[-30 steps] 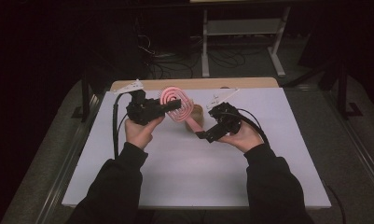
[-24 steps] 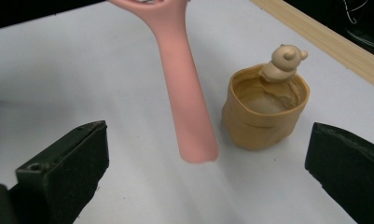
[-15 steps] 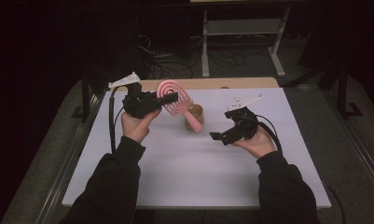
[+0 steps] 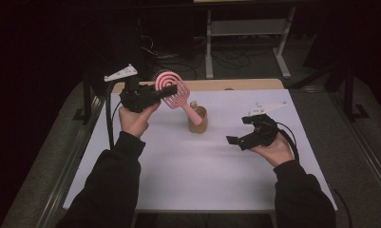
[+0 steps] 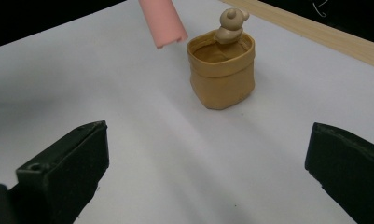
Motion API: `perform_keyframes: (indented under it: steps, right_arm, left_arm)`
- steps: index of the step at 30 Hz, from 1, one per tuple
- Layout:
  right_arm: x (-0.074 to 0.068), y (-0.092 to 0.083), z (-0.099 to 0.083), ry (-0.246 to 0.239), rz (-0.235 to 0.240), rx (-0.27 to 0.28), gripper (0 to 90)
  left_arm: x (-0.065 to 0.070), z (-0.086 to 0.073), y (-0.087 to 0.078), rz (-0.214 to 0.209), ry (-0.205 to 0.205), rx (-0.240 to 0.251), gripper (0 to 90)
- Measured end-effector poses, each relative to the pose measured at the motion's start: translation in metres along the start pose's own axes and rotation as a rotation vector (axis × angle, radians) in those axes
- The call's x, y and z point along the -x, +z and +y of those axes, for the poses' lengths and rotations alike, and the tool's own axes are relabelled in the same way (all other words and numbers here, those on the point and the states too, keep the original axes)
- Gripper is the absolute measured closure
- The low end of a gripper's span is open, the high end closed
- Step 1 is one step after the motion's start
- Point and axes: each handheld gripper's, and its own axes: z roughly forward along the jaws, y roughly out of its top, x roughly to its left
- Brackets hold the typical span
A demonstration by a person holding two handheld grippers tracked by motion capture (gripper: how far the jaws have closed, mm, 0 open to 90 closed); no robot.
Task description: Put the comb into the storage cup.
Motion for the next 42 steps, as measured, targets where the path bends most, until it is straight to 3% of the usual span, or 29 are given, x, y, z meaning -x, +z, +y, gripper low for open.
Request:
perform_keyframes:
  steps: [7, 18, 21, 27, 35, 39, 42]
  right_arm:
    - [0.003, -0.007, -0.009, 0.020, -0.014, 0.008, 0.0]
    - [0.008, -0.019, -0.027, 0.058, -0.048, 0.034, 0.0]
    - [0.009, -0.022, -0.032, 0.064, -0.055, 0.039, 0.0]
    - [0.007, -0.026, -0.045, 0.078, -0.073, 0.049, 0.0]
    - [0.005, -0.032, -0.066, 0.063, -0.099, 0.061, 0.0]
    - [0.004, -0.037, -0.074, 0.066, -0.112, 0.068, 0.0]
    - [0.004, -0.040, -0.080, 0.066, -0.116, 0.082, 0.0]
  left_arm:
    - [-0.001, 0.014, -0.002, 0.024, 0.043, -0.007, 63.1]
    - [-0.004, 0.031, -0.002, 0.042, 0.074, 0.002, 63.1]
    - [-0.003, 0.034, 0.000, 0.060, 0.102, 0.004, 63.1]
    - [-0.003, 0.040, 0.007, 0.062, 0.127, -0.022, 63.2]
    - [-0.007, 0.042, 0.012, 0.082, 0.125, -0.015, 63.1]
    - [-0.012, 0.041, 0.015, 0.086, 0.104, -0.020, 63.1]
    - [-0.013, 0.039, 0.018, 0.099, 0.118, -0.029, 63.1]
